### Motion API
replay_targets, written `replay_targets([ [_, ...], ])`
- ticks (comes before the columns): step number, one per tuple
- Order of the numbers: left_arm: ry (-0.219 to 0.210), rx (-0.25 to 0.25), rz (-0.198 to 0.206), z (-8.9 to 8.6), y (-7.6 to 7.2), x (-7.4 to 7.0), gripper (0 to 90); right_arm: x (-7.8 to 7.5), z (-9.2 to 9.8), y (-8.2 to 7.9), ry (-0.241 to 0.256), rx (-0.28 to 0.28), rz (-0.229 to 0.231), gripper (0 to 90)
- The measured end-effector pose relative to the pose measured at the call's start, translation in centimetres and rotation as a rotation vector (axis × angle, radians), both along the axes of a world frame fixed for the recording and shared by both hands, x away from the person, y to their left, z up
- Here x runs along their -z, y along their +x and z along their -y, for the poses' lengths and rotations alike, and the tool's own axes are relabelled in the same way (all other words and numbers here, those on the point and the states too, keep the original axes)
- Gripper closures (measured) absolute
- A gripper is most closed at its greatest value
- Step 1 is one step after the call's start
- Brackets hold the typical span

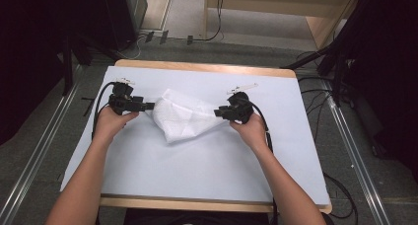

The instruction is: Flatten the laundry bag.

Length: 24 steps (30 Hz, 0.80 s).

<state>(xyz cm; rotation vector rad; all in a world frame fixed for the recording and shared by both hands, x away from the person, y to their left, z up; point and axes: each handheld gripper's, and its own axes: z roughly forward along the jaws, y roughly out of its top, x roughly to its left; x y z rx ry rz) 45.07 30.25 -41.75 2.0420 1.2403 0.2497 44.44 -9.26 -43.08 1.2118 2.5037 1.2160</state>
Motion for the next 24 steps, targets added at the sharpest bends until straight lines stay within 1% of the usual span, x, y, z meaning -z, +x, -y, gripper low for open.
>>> replay_targets([
  [1, 0.006, -0.002, 0.008, -0.1, 0.3, 0.4, 33.0, 0.2, 0.3, 0.3, -0.004, 0.006, 0.006, 69.5],
  [2, 0.014, -0.008, 0.005, -0.2, 0.6, 0.7, 33.0, 0.2, 0.3, 0.3, -0.004, 0.006, 0.006, 69.5],
  [4, 0.013, -0.028, -0.010, -0.5, 1.1, 1.5, 31.2, 0.4, 0.5, 0.6, -0.006, 0.021, 0.005, 68.4],
  [5, 0.011, -0.028, -0.022, -0.7, 1.3, 1.8, 30.3, 0.5, 0.7, 0.7, -0.007, 0.024, 0.005, 68.3],
  [6, 0.004, -0.033, -0.031, -0.8, 1.4, 2.1, 29.5, 0.6, 0.8, 0.9, -0.011, 0.030, 0.000, 68.1],
  [7, 0.005, -0.042, -0.037, -0.9, 1.5, 2.3, 28.0, 1.0, 1.1, 1.2, -0.008, 0.036, -0.006, 67.5],
  [8, 0.015, -0.043, -0.037, -1.0, 1.5, 2.6, 28.0, 1.0, 1.1, 1.2, -0.008, 0.036, -0.006, 67.5],
  [9, 0.016, -0.043, -0.034, -1.1, 1.5, 2.8, 27.4, 1.1, 1.2, 1.4, -0.011, 0.046, -0.014, 67.4],
  [10, 0.015, -0.039, -0.041, -1.1, 1.5, 3.0, 27.4, 1.3, 1.3, 1.5, -0.012, 0.050, -0.019, 67.0],
  [11, 0.014, -0.036, -0.058, -1.0, 1.6, 3.3, 27.5, 1.5, 1.5, 1.7, -0.014, 0.056, -0.019, 66.7],
  [13, 0.023, -0.032, -0.044, -0.9, 1.5, 3.4, 26.9, 1.7, 1.9, 1.9, -0.015, 0.075, -0.032, 66.1],
  [16, 0.025, -0.036, -0.044, -0.8, 1.4, 3.4, 27.0, 2.0, 2.5, 2.2, -0.023, 0.094, -0.036, 65.1],
  [18, 0.029, -0.048, -0.029, -0.8, 1.2, 3.5, 28.6, 2.1, 2.9, 2.3, -0.028, 0.107, -0.038, 64.4],
  [19, 0.034, -0.059, -0.013, -0.7, 1.0, 3.6, 32.6, 2.3, 3.4, 2.5, -0.029, 0.123, -0.051, 63.8],
  [20, 0.048, -0.062, -0.006, -0.7, 0.8, 3.6, 32.6, 2.3, 3.4, 2.5, -0.029, 0.123, -0.051, 63.8],
  [22, 0.064, -0.068, -0.013, -0.6, 0.7, 3.4, 39.1, 2.6, 3.8, 2.6, -0.030, 0.133, -0.058, 63.7],
  [24, 0.063, -0.070, -0.018, -0.5, 0.6, 3.4, 44.5, 2.8, 4.1, 2.8, -0.033, 0.145, -0.061, 63.4],
])
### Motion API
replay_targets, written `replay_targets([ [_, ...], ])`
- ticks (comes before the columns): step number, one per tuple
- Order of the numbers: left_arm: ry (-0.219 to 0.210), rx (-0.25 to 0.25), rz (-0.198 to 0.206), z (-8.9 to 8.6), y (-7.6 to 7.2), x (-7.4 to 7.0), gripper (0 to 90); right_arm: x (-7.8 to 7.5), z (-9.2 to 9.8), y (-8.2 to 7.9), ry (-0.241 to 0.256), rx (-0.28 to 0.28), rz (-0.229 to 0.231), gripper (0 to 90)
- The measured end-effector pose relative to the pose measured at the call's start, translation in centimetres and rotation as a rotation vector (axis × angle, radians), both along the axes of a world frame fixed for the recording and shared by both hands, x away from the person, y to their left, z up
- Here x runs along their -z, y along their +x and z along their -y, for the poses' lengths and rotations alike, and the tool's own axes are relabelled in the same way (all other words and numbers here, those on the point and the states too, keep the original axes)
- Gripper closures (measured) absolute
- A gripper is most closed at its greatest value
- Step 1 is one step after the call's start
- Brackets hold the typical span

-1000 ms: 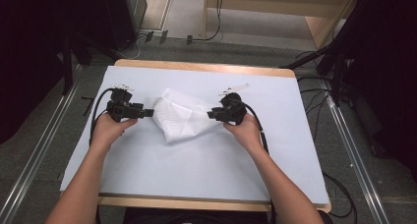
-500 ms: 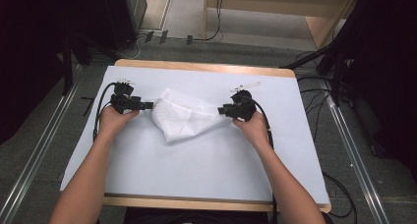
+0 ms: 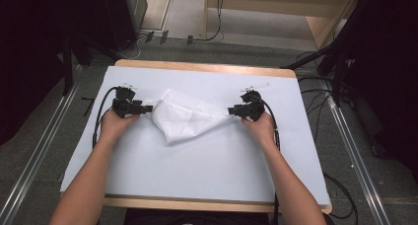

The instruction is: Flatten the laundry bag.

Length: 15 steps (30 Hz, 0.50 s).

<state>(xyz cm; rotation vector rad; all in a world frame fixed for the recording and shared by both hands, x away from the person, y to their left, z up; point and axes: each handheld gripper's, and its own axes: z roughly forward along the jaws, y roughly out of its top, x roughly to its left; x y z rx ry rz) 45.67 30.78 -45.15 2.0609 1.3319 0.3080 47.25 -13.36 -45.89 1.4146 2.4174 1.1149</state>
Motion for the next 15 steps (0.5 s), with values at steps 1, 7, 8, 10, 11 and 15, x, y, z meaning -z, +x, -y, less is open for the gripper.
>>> replay_targets([
  [1, 0.008, 0.000, 0.002, 0.0, -0.1, 0.0, 47.3, 0.1, 0.1, 0.0, 0.002, 0.004, -0.004, 63.4],
  [7, 0.052, -0.014, 0.016, 0.3, -0.5, 0.0, 65.8, 0.5, -0.1, 0.2, -0.011, 0.003, -0.017, 63.4],
  [8, 0.056, -0.014, 0.020, 0.4, -0.6, 0.0, 68.6, 0.6, -0.2, 0.3, -0.013, 0.000, -0.018, 63.4],
  [10, 0.055, -0.003, 0.011, 0.4, -0.6, -0.1, 73.5, 0.8, -0.6, 0.2, -0.021, -0.011, -0.020, 63.2],
  [11, 0.051, -0.005, 0.011, 0.4, -0.6, 0.0, 79.1, 0.7, -0.8, 0.1, -0.027, -0.013, -0.020, 63.2],
  [15, -0.011, 0.006, -0.029, 0.2, -0.5, 0.1, 88.3, 0.7, -1.2, -0.1, -0.046, -0.018, -0.009, 65.5],
])
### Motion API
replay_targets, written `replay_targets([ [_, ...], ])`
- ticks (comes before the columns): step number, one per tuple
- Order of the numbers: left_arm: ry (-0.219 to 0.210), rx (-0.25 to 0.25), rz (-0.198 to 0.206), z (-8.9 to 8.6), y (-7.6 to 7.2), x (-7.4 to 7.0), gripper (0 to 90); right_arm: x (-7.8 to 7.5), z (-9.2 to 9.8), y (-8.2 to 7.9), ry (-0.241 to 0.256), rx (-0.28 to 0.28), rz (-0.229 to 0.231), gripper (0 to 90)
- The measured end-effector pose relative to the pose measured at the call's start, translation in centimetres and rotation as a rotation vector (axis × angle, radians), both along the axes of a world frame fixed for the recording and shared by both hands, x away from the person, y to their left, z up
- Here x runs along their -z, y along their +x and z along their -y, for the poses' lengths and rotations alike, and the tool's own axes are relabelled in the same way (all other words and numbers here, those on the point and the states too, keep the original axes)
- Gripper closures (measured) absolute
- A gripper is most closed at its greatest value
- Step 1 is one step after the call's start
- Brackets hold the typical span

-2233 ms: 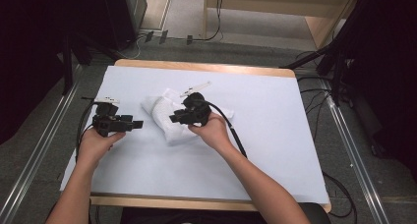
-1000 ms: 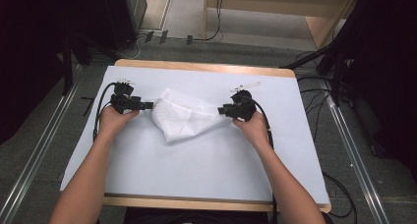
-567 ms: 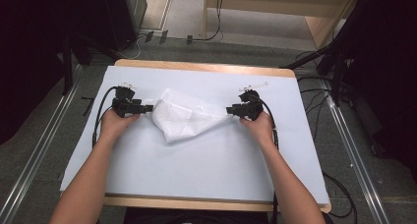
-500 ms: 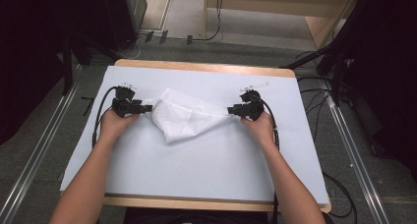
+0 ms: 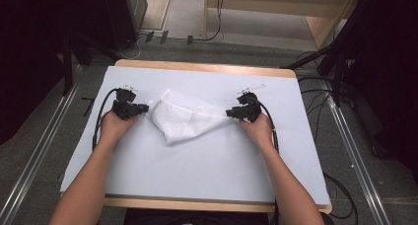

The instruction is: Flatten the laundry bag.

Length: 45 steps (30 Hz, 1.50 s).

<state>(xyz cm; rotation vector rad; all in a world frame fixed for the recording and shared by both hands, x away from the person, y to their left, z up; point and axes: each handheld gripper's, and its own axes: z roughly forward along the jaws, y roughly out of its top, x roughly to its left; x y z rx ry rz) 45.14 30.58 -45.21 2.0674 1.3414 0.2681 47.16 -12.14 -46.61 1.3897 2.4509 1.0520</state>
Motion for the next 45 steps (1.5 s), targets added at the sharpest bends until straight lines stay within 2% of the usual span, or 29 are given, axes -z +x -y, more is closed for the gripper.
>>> replay_targets([
  [2, -0.013, 0.011, -0.011, 0.0, 0.0, 0.0, 89.5, 0.0, -0.2, -0.2, -0.011, 0.004, 0.000, 71.7],
  [3, -0.017, 0.013, -0.015, 0.0, 0.0, 0.0, 89.5, 0.0, -0.2, -0.2, -0.011, 0.004, 0.000, 71.7],
  [9, -0.080, 0.012, -0.051, -0.1, 0.2, 0.1, 90.0, 0.2, 0.1, -0.3, -0.008, 0.004, 0.012, 84.5],
  [13, -0.089, 0.030, -0.049, 0.2, 0.0, -0.3, 90.0, 0.2, 0.3, -0.2, 0.007, 0.002, -0.007, 89.8],
  [21, -0.146, 0.049, -0.010, 0.2, -1.0, -2.2, 90.0, 0.0, 0.6, -0.1, -0.002, 0.011, -0.006, 90.0],
  [30, -0.200, 0.085, 0.055, 0.2, -2.9, -4.8, 90.0, -0.5, 2.8, 0.4, 0.018, 0.071, -0.007, 90.0],
  [35, -0.245, 0.091, 0.072, 0.2, -3.9, -5.7, 90.0, -0.5, 4.8, 0.7, 0.030, 0.117, -0.008, 90.0],
  [40, -0.296, 0.116, 0.077, 0.6, -5.1, -6.3, 90.0, -0.5, 5.5, 0.9, 0.026, 0.127, -0.006, 90.0],
  [43, -0.286, 0.139, 0.083, 1.2, -6.3, -6.7, 90.0, -0.6, 6.1, 1.1, 0.020, 0.135, -0.002, 90.0],
  [45, -0.295, 0.155, 0.078, 1.5, -7.1, -6.7, 90.0, -0.6, 6.3, 1.1, 0.019, 0.132, 0.002, 90.0],
])
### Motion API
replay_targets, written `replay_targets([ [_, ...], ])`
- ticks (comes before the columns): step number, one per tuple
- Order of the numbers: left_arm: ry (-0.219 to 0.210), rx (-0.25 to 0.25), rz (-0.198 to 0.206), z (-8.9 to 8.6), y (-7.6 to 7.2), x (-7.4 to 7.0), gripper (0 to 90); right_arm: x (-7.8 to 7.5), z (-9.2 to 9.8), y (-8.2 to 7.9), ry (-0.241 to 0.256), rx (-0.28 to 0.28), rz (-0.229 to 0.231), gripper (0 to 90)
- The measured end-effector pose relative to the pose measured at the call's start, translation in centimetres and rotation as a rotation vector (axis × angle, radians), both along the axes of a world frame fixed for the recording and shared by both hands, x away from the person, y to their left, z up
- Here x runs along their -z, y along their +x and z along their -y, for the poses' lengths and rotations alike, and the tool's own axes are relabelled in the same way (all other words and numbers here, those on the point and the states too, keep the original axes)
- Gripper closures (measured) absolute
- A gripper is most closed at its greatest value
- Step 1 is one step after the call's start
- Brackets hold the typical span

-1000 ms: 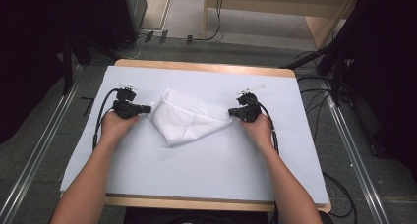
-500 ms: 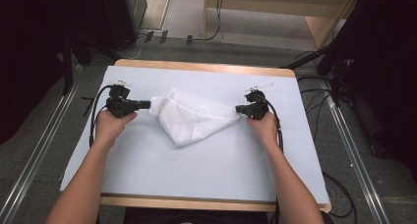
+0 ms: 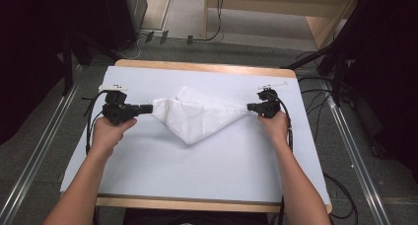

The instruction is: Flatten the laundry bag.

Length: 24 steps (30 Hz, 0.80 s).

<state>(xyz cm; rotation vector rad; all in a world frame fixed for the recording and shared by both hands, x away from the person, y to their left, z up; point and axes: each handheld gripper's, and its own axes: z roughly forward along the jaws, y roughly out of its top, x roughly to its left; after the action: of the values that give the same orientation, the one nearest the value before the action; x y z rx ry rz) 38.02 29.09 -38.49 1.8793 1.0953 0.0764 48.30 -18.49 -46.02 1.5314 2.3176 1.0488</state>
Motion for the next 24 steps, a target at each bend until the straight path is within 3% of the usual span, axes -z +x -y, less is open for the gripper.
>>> replay_targets([
  [13, 0.033, 0.113, -0.011, 3.0, -4.0, 0.3, 90.0, 0.7, 0.7, 0.6, 0.006, 0.033, -0.019, 88.9],
  [16, 0.029, 0.131, -0.024, 3.4, -4.3, 0.8, 90.0, 0.5, 0.7, 0.6, 0.025, 0.040, -0.009, 77.8],
  [19, 0.032, 0.143, -0.040, 3.8, -4.4, 1.1, 90.0, -0.2, 0.7, 0.4, 0.042, 0.048, 0.013, 72.3],
  [24, 0.064, 0.197, -0.071, 5.2, -4.7, 2.2, 89.8, -1.3, -0.2, -0.1, 0.051, 0.018, 0.029, 76.1],
])
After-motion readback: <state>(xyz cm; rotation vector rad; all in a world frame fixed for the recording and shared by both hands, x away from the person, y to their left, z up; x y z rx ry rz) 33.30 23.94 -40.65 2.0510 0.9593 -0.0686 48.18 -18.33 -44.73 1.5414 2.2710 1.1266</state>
